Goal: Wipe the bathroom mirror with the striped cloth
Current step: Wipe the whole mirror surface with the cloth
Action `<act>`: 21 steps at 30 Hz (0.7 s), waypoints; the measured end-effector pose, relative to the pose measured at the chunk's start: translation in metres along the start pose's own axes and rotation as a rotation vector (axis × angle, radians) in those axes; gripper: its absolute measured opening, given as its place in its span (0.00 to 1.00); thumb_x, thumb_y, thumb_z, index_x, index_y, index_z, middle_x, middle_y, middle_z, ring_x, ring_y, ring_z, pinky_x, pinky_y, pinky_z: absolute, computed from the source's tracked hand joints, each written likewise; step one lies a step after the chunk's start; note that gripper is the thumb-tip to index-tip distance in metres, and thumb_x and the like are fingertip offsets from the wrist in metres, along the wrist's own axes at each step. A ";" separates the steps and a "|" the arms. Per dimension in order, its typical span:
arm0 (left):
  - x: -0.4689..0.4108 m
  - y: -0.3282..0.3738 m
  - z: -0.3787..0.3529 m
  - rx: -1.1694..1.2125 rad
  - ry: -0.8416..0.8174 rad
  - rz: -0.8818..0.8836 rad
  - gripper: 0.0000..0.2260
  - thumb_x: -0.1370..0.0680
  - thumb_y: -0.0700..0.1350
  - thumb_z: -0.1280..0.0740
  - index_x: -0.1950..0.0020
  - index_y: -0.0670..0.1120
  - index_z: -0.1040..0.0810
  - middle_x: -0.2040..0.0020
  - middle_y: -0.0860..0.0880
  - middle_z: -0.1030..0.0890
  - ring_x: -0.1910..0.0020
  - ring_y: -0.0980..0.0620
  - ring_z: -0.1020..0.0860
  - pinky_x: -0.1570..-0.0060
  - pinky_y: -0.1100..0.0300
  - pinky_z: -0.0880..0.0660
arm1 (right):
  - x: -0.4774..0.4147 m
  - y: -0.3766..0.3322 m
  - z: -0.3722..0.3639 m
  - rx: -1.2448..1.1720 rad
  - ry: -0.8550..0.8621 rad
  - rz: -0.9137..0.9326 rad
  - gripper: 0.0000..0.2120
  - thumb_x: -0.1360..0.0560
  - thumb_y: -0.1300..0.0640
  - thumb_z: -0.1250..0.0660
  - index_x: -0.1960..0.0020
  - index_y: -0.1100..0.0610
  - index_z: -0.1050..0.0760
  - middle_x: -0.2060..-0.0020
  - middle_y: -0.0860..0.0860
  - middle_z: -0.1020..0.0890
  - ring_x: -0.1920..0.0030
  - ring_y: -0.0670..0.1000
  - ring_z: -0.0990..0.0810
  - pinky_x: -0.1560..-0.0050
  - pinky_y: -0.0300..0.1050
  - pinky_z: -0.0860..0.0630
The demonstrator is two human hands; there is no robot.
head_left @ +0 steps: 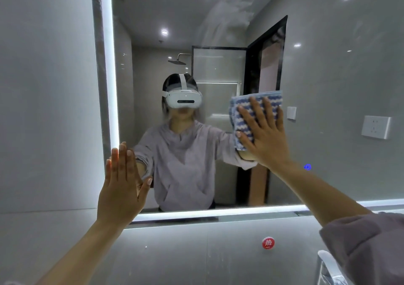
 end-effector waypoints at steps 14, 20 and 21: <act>0.000 0.001 -0.002 -0.022 -0.004 0.001 0.36 0.22 0.59 0.50 0.24 0.34 0.48 0.22 0.37 0.50 0.23 0.37 0.51 0.27 0.42 0.44 | 0.029 0.063 -0.007 -0.017 -0.028 -0.317 0.30 0.20 0.37 0.60 0.21 0.48 0.56 0.22 0.55 0.51 0.22 0.57 0.55 0.25 0.62 0.55; 0.000 0.000 -0.002 -0.025 -0.009 0.005 0.35 0.22 0.59 0.50 0.24 0.35 0.48 0.22 0.37 0.50 0.23 0.37 0.50 0.28 0.41 0.42 | -0.006 0.010 -0.002 -0.100 0.036 -0.372 0.31 0.20 0.38 0.58 0.21 0.52 0.51 0.22 0.56 0.49 0.23 0.60 0.54 0.28 0.68 0.52; 0.000 0.001 -0.002 -0.024 -0.006 0.008 0.35 0.22 0.59 0.51 0.24 0.35 0.48 0.22 0.38 0.50 0.23 0.37 0.50 0.27 0.41 0.42 | -0.014 -0.003 -0.001 -0.098 0.043 -0.338 0.31 0.20 0.38 0.57 0.21 0.52 0.51 0.22 0.57 0.49 0.23 0.61 0.54 0.28 0.68 0.52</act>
Point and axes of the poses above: each hand's wrist, its own x-axis away from the middle knuckle, its own z-axis out of the back of the hand, y = z × x, the point moved 4 cm from there along -x, towards the middle knuckle
